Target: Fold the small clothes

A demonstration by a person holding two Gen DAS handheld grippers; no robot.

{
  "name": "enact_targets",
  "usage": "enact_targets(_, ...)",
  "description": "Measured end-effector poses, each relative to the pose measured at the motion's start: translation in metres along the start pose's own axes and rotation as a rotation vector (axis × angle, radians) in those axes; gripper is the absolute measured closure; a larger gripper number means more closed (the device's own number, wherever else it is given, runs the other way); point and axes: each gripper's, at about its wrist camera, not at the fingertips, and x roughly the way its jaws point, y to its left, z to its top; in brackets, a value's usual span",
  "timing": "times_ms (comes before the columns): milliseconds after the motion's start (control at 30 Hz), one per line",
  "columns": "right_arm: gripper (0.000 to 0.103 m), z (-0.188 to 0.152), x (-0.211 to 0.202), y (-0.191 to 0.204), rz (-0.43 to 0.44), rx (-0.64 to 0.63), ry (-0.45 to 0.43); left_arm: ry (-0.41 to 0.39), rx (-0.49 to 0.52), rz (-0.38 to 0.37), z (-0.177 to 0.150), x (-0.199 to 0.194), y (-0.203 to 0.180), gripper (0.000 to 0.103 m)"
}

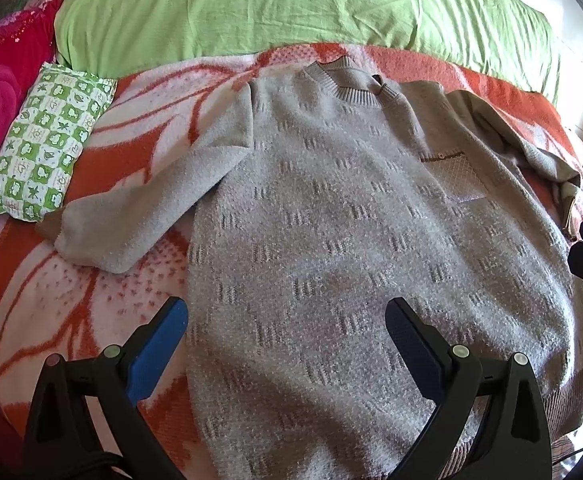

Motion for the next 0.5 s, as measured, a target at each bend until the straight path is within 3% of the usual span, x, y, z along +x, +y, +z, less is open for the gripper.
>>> enact_targets(500, 0.0, -0.003, 0.001, -0.007, -0.002, -0.003, 0.002, 0.031, 0.003, -0.009, 0.0, 0.01, -0.013, 0.004)
